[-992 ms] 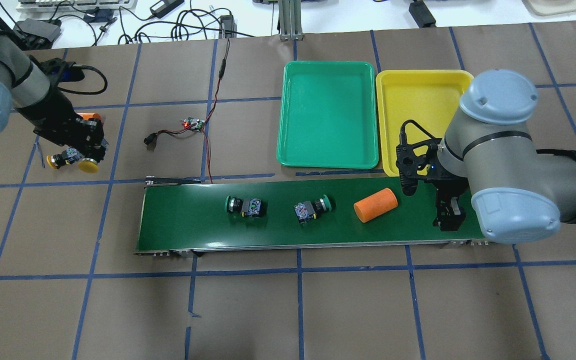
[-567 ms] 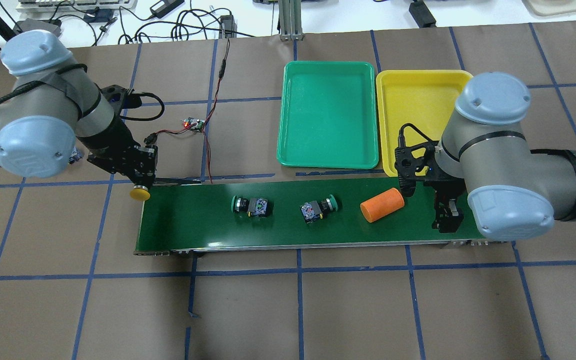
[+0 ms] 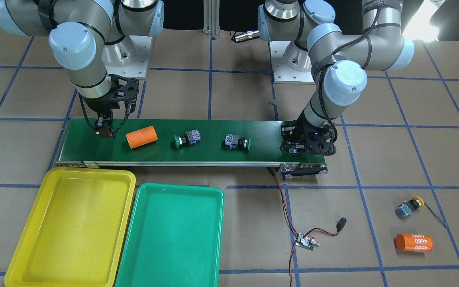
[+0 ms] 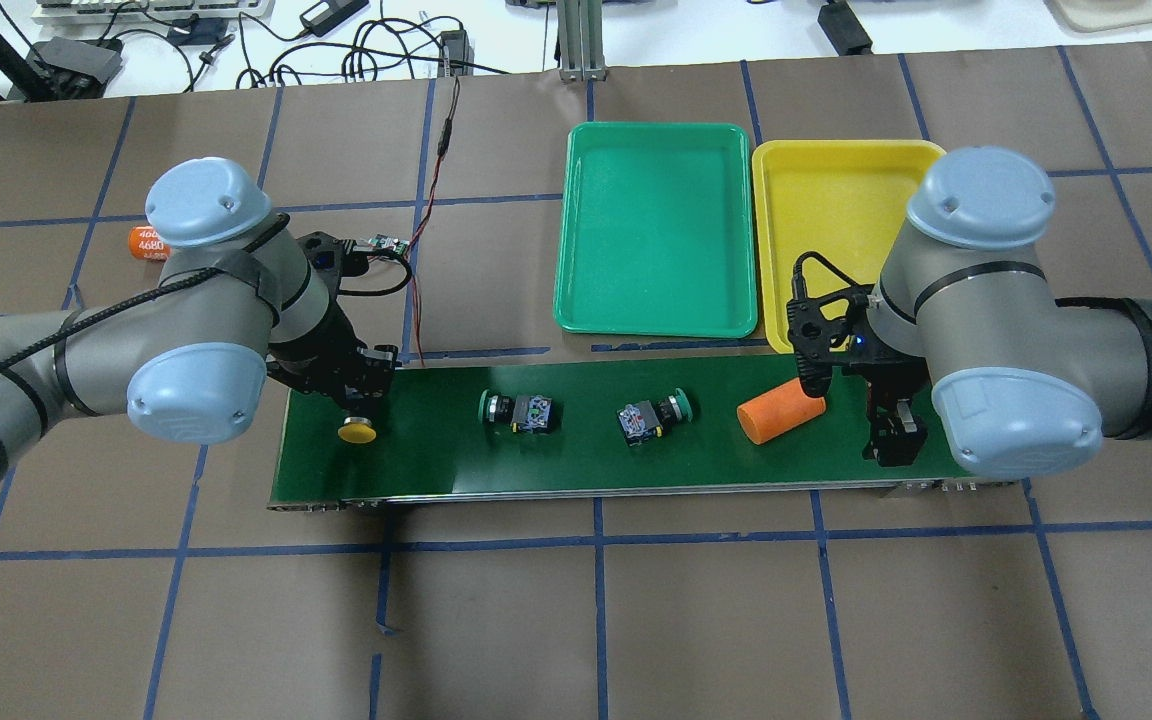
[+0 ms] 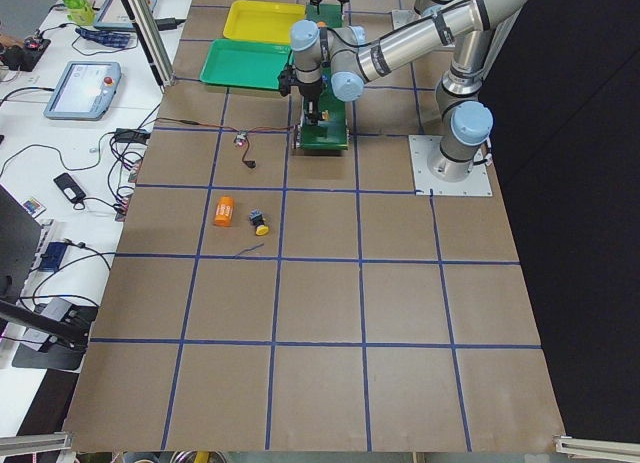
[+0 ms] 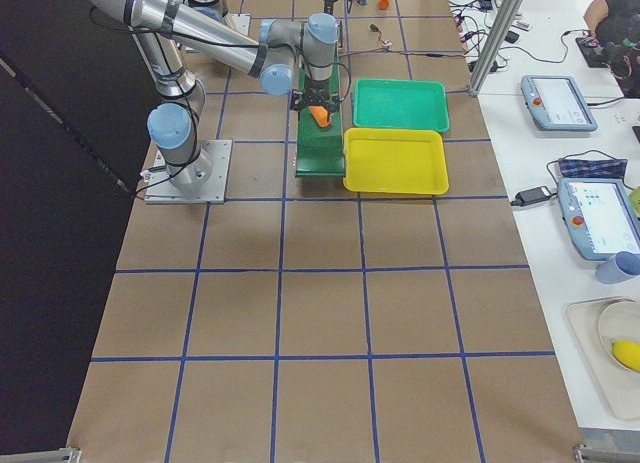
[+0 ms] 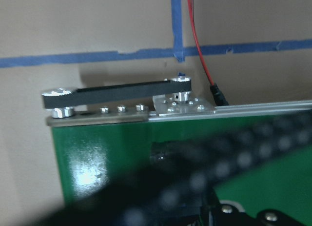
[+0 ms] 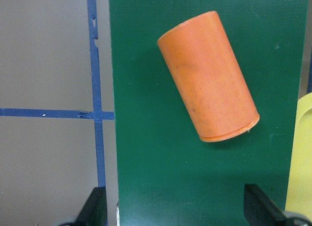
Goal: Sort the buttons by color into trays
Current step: 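Place the yellow-capped button on the conveyor belt with the left gripper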
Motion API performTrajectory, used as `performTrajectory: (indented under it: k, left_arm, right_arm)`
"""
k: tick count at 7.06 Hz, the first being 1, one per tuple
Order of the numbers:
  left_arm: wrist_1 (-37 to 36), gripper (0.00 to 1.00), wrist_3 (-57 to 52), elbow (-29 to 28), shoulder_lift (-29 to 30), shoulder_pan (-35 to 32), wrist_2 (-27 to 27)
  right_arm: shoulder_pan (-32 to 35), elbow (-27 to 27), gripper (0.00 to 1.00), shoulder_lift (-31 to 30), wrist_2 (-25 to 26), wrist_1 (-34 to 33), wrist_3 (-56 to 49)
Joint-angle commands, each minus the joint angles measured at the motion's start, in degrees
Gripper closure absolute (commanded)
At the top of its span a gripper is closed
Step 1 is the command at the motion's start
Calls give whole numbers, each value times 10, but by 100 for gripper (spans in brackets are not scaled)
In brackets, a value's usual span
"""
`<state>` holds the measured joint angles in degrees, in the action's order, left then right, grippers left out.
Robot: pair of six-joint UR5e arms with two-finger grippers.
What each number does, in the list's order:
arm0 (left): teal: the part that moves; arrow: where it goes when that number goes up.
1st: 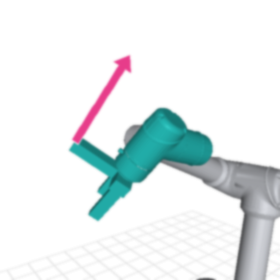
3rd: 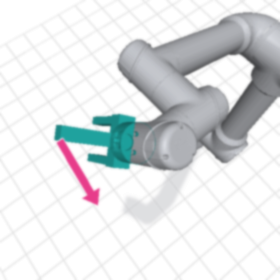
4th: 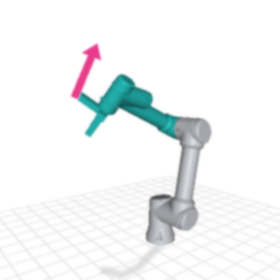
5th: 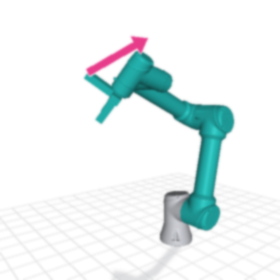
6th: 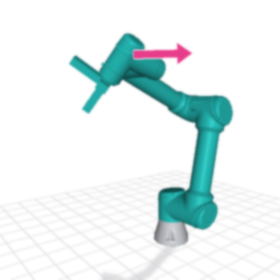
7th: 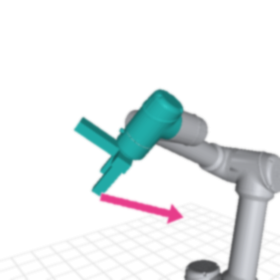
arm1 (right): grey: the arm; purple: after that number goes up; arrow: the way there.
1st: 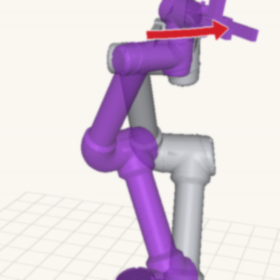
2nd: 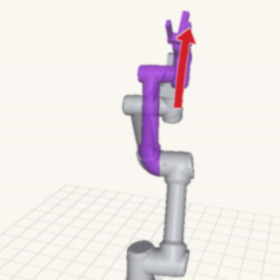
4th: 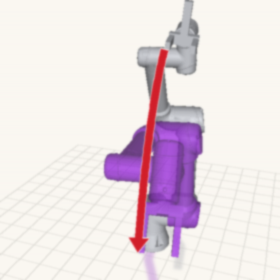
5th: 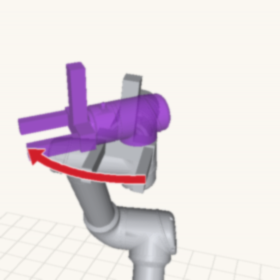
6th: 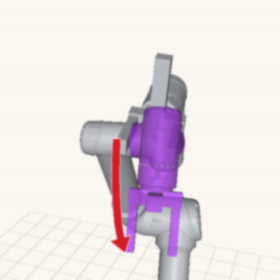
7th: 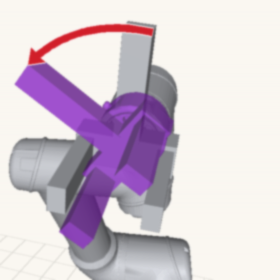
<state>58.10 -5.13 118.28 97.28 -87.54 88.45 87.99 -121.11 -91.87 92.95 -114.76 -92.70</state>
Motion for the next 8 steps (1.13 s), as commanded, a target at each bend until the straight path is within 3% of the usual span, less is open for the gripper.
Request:
performTrajectory:
  k: [1,3,4,6,8]
  left_arm:
    - [-36,0,1,15,-22,-3,-1]
    - [-25,0,-2,2,-30,10,1]
    - [9,0,-22,-37,-17,57,3]
    - [93,0,-165,-160,27,180,3]
    - [90,0,-238,-228,123,250,3]
  right_arm:
    - [0,1,0,0,1,-18,7]
    - [0,-2,0,0,4,-36,20]
    - [0,-2,0,0,6,-36,24]
    - [1,-3,0,0,4,-39,19]
    - [1,-4,0,1,4,-38,18]
